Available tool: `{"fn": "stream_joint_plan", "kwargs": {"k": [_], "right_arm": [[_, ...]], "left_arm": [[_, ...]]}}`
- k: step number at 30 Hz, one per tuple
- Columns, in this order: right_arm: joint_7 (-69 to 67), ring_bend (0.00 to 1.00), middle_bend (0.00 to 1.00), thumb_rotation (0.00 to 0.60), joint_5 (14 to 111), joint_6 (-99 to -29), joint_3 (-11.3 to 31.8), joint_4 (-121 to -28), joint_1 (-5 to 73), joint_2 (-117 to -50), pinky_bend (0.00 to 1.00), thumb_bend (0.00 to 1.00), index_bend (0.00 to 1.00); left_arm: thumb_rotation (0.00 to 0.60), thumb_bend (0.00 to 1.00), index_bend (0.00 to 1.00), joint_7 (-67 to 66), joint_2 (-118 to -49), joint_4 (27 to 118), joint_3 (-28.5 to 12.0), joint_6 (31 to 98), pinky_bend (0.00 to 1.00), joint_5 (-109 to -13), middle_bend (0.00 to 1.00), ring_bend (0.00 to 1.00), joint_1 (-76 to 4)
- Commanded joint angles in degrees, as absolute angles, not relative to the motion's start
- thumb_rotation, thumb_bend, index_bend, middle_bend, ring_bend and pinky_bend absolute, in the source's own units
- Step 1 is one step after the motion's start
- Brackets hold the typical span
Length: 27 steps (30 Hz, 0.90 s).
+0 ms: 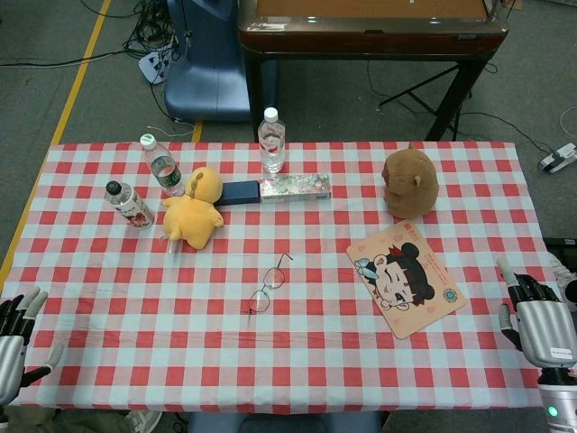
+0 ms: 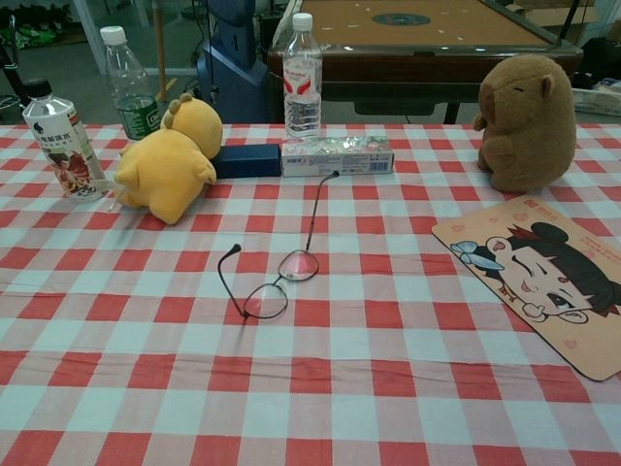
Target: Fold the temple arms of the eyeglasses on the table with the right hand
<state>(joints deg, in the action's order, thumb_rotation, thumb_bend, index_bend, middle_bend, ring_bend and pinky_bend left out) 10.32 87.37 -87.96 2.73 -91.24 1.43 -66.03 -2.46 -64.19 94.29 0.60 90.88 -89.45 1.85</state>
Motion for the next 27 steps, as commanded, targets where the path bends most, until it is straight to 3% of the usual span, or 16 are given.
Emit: {"fn": "stream_joint_plan", "kwargs": {"k": [1, 18, 20, 22, 24, 27], "right_arm": [[10.2, 0.2, 0.25, 0.6, 87.4, -88.0, 2.7, -91.2, 1.4, -66.1, 0.32, 0.58, 0.0], [11.4, 0.23, 0.26, 0.6, 88.4, -85.6, 3.2, -91.5, 3.7, -66.3, 0.32, 0.58, 0.0], [12.3, 0.32, 0.31, 0.6, 89.1, -84.2, 3.6, -92.2, 5.1, -66.3, 0.34, 0.58, 0.0], [12.8, 0.46, 0.39, 0.6, 89.5, -82.6, 3.9, -92.9, 6.6, -66.3, 0.43, 0.58, 0.0], [13.8, 0.61, 0.53, 0.6, 89.9, -80.5, 4.5, -93.4, 8.5, -66.7, 0.59, 0.58, 0.0], [15.1, 0.76, 0.7, 0.6, 89.7, -76.6, 5.0, -94.1, 11.5, -67.8, 0.74, 0.58, 0.0]], "left_arm": [[0.6, 0.32, 0.0, -2.6, -64.2, 94.3, 0.6, 90.8, 0.0, -89.4, 0.0, 0.0, 1.8], [0.6, 0.32, 0.0, -3.2, -64.1, 94.6, 0.3, 90.1, 0.0, -88.9, 0.0, 0.0, 1.4], [0.6, 0.32, 0.0, -3.2, -64.2, 94.5, 0.3, 89.9, 0.0, -88.8, 0.0, 0.0, 1.4], [0.6, 0.32, 0.0, -3.1, -64.3, 94.4, 0.3, 89.8, 0.0, -88.8, 0.0, 0.0, 1.3], [0.6, 0.32, 0.0, -2.9, -64.5, 94.3, 0.4, 89.8, 0.0, -88.7, 0.0, 0.0, 1.4], [0.6, 0.32, 0.0, -2.7, -64.6, 93.9, 0.4, 89.7, 0.0, -88.4, 0.0, 0.0, 1.5]]}}
